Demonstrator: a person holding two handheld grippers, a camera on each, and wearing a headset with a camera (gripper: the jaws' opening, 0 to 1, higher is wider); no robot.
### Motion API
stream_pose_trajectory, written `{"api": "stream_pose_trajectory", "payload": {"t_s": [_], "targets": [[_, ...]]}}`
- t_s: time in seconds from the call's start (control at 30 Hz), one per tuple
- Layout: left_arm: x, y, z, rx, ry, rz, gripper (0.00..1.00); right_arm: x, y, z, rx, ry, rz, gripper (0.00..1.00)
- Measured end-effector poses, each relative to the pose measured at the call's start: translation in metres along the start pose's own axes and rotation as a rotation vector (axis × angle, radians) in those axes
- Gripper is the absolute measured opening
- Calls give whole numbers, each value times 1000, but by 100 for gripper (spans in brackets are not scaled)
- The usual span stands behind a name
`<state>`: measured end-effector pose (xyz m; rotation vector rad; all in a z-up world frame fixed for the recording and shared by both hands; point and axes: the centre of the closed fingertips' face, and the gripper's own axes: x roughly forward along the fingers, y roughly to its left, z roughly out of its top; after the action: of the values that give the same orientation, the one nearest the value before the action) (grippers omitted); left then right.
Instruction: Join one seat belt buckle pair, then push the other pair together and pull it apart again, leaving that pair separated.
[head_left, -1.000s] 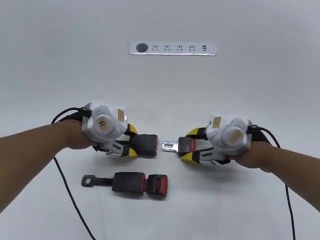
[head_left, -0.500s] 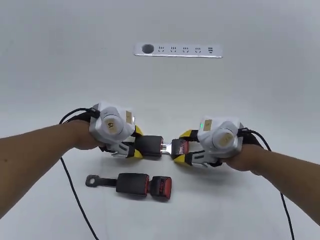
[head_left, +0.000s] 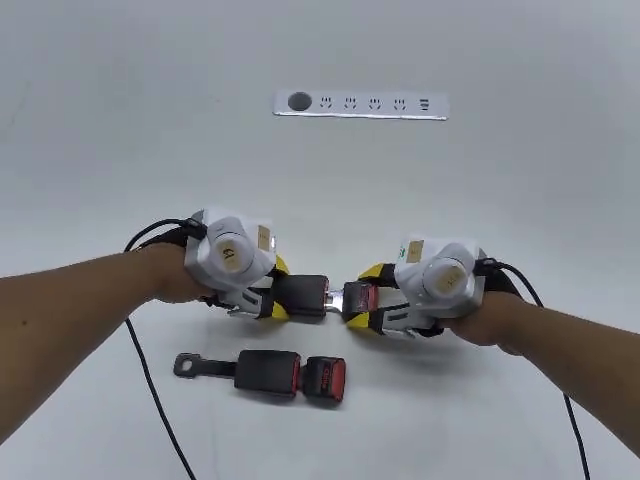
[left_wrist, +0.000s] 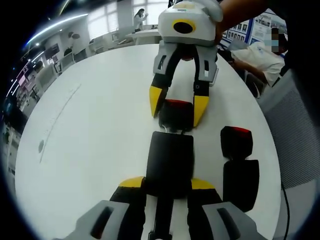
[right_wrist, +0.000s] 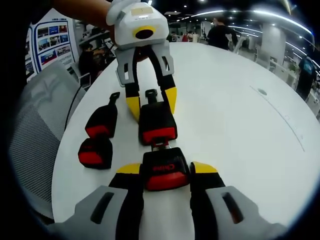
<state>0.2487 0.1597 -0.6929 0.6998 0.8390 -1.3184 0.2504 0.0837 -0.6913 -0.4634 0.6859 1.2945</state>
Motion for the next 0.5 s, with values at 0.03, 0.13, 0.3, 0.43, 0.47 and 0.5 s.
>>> {"api": "stream_pose_trajectory", "payload": {"t_s": [0.03, 0.13, 0.3, 0.43, 0.47, 0.5], "targets": [[0, 0, 0, 0, -2, 0, 32, 1, 1, 1, 4, -4, 3, 35], [0, 1, 0, 10, 5, -6, 32, 6, 4, 5, 10, -11, 0, 35], [0, 1, 0, 12, 6, -9, 32, 7, 3, 6, 6, -17, -1, 34], [0, 2, -1, 14, 5, -10, 32, 8, 2, 7, -3, -18, 2, 34], [0, 2, -1, 19, 5, -11, 32, 9, 2, 7, -4, -18, 2, 34], [0, 2, -1, 23, 5, -11, 32, 9, 3, 9, -6, -15, 2, 34]]}}
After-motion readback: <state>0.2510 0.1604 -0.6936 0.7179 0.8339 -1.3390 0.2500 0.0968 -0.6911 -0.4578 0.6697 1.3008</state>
